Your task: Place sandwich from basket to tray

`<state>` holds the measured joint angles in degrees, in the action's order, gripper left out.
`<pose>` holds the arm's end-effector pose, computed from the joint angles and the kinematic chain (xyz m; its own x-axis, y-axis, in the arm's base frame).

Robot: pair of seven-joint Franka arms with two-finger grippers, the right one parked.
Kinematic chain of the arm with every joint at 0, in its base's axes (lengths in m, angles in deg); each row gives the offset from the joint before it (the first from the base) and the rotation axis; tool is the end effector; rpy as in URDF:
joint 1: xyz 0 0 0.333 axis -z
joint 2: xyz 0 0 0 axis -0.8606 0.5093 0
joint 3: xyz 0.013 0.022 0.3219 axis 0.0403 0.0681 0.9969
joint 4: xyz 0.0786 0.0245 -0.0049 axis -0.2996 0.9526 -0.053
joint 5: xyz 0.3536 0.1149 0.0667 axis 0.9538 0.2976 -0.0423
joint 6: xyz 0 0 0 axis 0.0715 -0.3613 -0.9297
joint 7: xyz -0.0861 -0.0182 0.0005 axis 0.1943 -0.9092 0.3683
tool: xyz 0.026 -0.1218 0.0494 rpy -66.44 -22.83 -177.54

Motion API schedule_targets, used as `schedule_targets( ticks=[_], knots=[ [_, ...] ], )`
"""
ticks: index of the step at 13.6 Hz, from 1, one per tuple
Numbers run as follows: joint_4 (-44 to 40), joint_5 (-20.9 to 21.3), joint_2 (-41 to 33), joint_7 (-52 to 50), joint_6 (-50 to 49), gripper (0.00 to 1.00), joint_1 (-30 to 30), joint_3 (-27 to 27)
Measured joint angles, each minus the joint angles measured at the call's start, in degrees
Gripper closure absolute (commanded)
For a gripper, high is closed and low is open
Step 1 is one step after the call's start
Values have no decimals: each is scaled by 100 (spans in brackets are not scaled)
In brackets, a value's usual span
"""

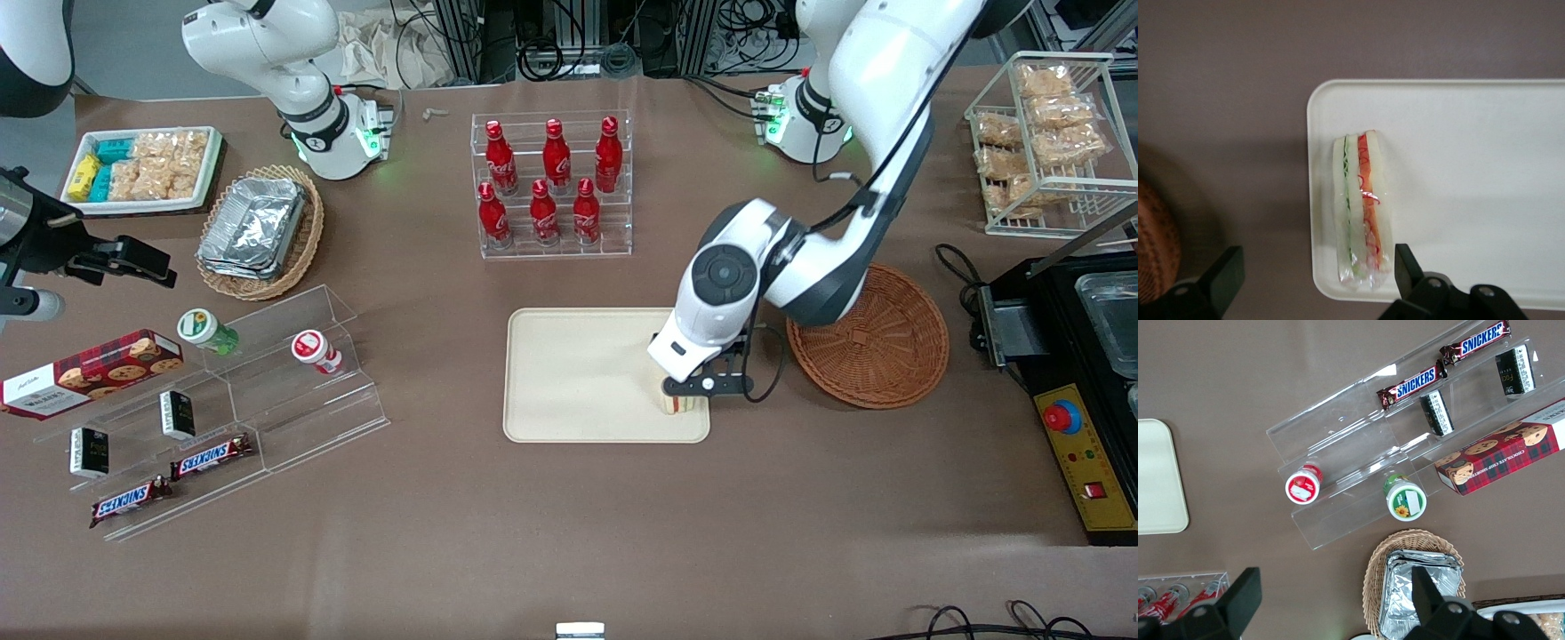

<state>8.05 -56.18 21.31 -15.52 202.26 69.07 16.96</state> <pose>0.5574 -0.3293 0.3380 1.0000 -0.0069 0.0000 -0.0069 -0.9982 -0.0599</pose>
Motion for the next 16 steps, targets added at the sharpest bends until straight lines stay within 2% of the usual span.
schedule_targets(
  ticks=[2,4,7,10,13,16],
  knots=[
    [-11,-137,-448,20,-276,0,-3,4],
    [-14,-513,-925,428,-720,0,-6,143],
    [-15,-1075,-1608,1712,-1511,0,-29,812],
    [-8,-1286,-2134,2758,-2062,0,-51,1567],
    [32,-1495,-2520,3349,-2363,0,-70,2224],
    [112,-1590,-2739,3488,-2479,0,-248,2423]
  ],
)
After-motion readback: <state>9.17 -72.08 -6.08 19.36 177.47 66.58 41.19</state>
